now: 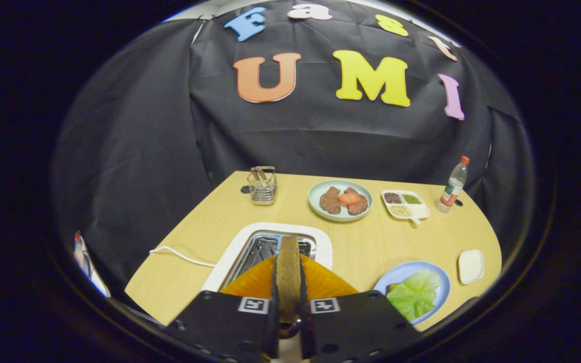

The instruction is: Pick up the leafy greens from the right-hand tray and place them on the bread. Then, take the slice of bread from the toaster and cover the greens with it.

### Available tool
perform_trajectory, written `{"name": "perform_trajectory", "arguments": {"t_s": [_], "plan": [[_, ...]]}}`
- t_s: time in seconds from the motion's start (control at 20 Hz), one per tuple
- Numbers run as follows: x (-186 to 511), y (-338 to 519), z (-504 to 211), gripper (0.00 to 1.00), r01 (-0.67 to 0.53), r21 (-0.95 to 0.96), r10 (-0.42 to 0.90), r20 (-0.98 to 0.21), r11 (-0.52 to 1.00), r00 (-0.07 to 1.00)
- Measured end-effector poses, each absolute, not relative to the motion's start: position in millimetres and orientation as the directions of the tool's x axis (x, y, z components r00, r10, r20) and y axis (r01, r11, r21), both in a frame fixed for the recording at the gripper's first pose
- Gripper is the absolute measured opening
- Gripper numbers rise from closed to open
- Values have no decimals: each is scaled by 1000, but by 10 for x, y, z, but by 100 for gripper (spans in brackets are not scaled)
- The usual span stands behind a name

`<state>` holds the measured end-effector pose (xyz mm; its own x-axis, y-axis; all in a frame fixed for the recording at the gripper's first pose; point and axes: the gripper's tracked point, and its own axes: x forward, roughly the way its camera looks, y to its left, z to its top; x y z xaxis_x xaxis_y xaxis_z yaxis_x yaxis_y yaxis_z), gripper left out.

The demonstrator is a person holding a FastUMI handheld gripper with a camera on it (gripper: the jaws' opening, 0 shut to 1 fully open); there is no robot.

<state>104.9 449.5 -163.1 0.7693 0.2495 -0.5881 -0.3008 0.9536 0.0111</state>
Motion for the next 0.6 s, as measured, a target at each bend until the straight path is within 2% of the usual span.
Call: {"name": "perform_trajectory", "arguments": {"t_s": [0.05,0.6], "plan": [[1024,4478,-1539,13,-296,3,244,-578,955,779],[933,4305,-316,13,-267,19,251,-408,964,878]]}}
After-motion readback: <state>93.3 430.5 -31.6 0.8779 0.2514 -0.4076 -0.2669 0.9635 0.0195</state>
